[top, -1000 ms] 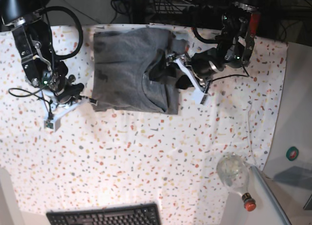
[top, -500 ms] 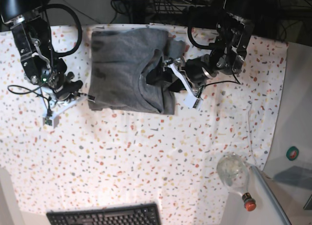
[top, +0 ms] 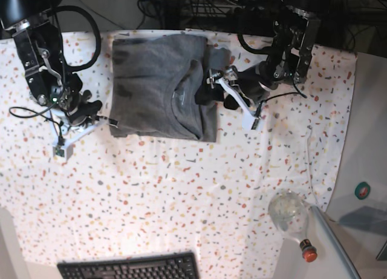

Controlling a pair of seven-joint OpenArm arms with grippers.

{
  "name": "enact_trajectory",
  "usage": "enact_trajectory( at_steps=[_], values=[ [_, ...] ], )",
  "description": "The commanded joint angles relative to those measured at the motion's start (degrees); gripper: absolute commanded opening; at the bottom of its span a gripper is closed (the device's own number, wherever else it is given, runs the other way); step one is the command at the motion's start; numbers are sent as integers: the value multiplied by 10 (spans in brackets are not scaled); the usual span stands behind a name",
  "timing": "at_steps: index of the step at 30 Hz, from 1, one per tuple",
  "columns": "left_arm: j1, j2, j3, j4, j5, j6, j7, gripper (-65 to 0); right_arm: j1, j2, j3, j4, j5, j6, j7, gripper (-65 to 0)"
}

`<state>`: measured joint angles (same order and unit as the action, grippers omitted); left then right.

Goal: Layout the t-shirt on the table in an organized manner, then fold the t-shirt properly
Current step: 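Tuck and smooth the shirt's folded edge with the left gripper, then push the folded shirt with the left gripper toward the right gripper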

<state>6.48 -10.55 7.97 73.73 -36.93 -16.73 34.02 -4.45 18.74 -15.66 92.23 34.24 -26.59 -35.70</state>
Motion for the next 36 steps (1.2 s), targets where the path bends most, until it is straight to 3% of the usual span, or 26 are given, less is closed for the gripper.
enact_trajectory(
  at_steps=[1, 11, 13, 17, 25, 27, 31, 34, 36],
  values=[
    [-6, 7, 17, -14, 8, 7, 27, -128, 10, 5, 3, 8, -3, 0, 10, -650],
    [-37, 35, 32, -107, 8, 7, 28, -155, 6, 17, 7, 9, -3, 0, 12, -650],
    [-46, 32, 32, -113, 8, 7, 29, -253, 5, 18, 8, 9, -3, 0, 13, -650],
    [-72, 29, 40, -126, 28, 7, 30, -650, -7, 19, 47, 9, -3, 0, 13, -650],
    [-200, 36, 177, -129, 190, 6, 92, -650, -41, 19, 157, 8, -3, 1, 13, -650],
    [-245, 36, 242, -130, 207, 6, 92, -650, -53, 19, 191, 8, -3, 14, 13, -650],
    [-322, 46, 376, -130, 211, 5, 90, -650, -74, 13, 250, 8, -3, 78, 13, -650],
    [-366, 69, 467, -130, 211, 5, 87, -650, -88, 12, 270, 8, -3, 82, 13, -650],
    [-383, 84, 518, -131, 212, 5, 56, -650, -100, 12, 274, 8, -3, 82, 13, -650]
  ],
)
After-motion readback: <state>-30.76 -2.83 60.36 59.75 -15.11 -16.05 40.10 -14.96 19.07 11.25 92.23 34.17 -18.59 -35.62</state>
